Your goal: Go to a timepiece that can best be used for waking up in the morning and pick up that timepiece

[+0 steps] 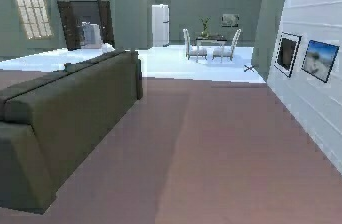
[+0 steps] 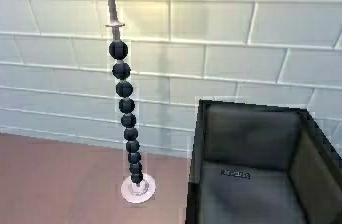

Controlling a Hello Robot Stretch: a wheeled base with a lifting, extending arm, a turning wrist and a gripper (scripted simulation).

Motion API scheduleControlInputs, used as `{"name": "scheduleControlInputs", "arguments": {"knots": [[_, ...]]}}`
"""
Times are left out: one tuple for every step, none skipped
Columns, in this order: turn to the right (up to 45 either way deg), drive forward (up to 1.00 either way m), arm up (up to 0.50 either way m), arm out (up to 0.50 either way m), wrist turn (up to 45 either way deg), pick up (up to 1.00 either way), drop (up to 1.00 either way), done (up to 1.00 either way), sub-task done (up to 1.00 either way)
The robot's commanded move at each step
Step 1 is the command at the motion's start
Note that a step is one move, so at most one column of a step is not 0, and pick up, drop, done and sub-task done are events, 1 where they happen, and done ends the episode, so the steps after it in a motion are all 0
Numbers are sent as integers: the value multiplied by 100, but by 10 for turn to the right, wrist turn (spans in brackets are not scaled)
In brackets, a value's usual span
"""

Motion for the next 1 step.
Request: {"name": "scheduleControlInputs", "arguments": {"knots": [[0, 100, 0, 0, 0, 0, 0, 0, 0]]}}
